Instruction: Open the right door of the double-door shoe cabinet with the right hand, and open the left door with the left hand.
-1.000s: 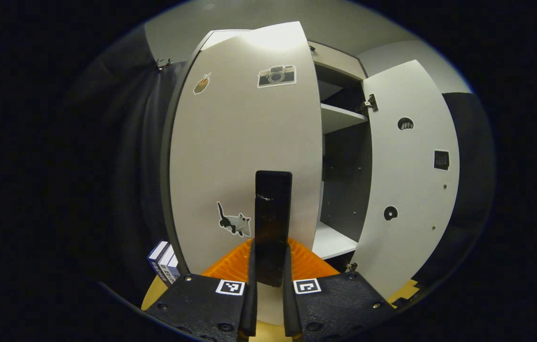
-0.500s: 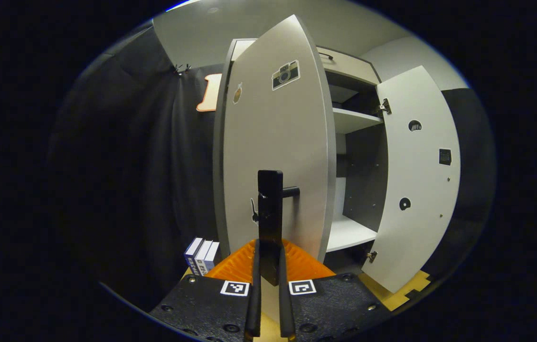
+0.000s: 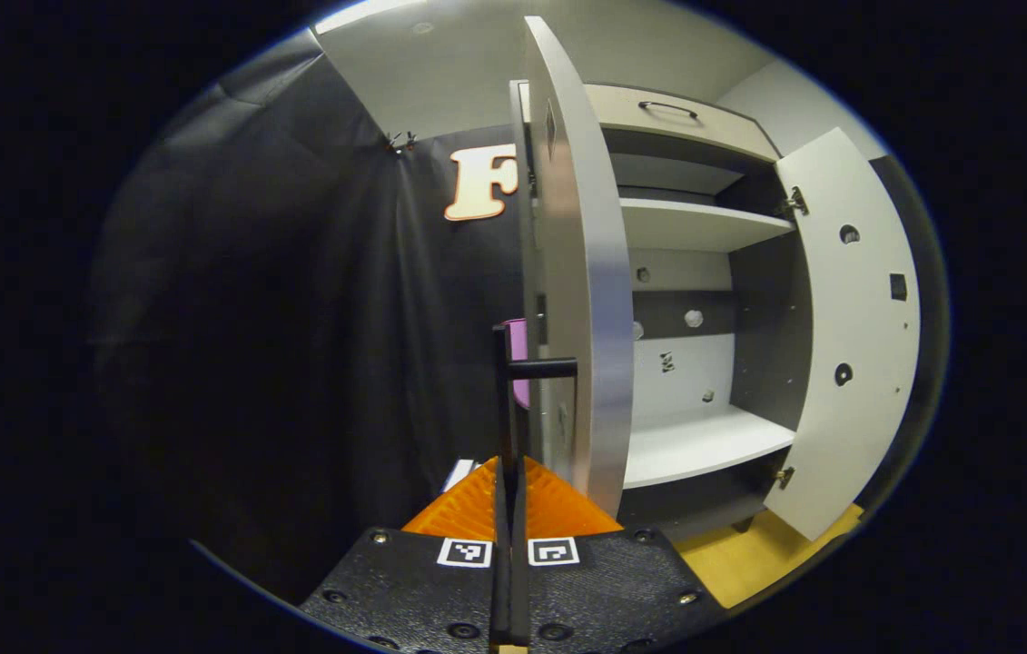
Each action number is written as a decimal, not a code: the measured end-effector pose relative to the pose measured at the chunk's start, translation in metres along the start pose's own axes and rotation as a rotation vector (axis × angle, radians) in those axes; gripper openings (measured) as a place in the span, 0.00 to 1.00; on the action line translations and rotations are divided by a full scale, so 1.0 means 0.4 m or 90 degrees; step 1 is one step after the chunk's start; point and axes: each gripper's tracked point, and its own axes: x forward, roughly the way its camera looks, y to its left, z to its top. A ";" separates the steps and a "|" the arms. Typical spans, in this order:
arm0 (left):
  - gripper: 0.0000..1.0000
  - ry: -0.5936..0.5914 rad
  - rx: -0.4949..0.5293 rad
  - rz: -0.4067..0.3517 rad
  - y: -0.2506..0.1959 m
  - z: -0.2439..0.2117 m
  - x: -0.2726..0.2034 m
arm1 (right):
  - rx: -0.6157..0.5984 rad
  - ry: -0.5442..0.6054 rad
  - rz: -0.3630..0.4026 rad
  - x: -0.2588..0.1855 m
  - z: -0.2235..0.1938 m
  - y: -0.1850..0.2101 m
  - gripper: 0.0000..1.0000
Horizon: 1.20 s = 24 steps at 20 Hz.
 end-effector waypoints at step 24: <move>0.98 -0.019 0.003 0.019 -0.072 -0.047 -0.342 | -0.036 -0.012 -0.002 0.008 0.033 0.023 1.00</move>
